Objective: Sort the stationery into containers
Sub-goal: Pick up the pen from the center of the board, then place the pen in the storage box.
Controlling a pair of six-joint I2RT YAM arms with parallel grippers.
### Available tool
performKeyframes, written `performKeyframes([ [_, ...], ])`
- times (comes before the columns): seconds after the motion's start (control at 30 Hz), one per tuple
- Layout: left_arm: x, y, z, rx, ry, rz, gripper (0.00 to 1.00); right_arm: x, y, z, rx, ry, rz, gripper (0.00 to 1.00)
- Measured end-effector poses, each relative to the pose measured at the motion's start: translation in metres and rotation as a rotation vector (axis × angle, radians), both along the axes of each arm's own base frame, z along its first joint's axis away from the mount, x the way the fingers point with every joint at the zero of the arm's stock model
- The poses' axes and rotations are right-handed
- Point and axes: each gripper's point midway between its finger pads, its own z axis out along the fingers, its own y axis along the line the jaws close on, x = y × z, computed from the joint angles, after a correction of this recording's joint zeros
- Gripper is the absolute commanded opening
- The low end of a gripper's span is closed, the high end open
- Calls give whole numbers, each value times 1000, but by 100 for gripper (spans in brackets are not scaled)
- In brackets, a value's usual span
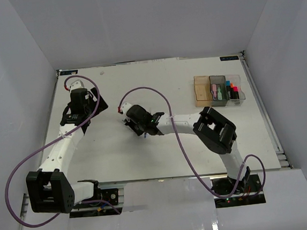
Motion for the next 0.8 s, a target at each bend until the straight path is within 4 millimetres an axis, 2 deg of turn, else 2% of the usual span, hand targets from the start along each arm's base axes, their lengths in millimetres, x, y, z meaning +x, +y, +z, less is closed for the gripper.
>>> performKeyframes([
  [0.07, 0, 0, 0, 0, 0, 0, 98, -1, -12, 15, -4, -20, -18, 8],
  [0.13, 0, 0, 0, -1, 0, -2, 98, 2, -24, 39, 10, -57, -53, 8],
  [0.23, 0, -1, 0, -3, 0, -3, 98, 20, -47, 80, 55, -124, -141, 8],
  [0.33, 0, -1, -1, -4, 2, -5, 98, 54, -101, 103, 80, -159, -299, 8],
  [0.4, -1, -1, -1, -5, 3, -6, 98, 82, -157, 102, 72, -158, -445, 9],
  [0.47, -1, -2, -1, -7, 3, -9, 98, 104, -212, 94, 44, -151, -589, 9],
  [0.57, -1, -3, -1, -9, 3, -13, 98, 121, -282, 73, -10, -113, -750, 10],
  [0.67, -1, -3, -2, -10, 4, -14, 98, 124, -325, 60, -44, -66, -840, 10],
  [0.8, -2, -3, -3, -11, 8, -16, 98, 134, -351, 59, -32, -53, -896, 11],
])
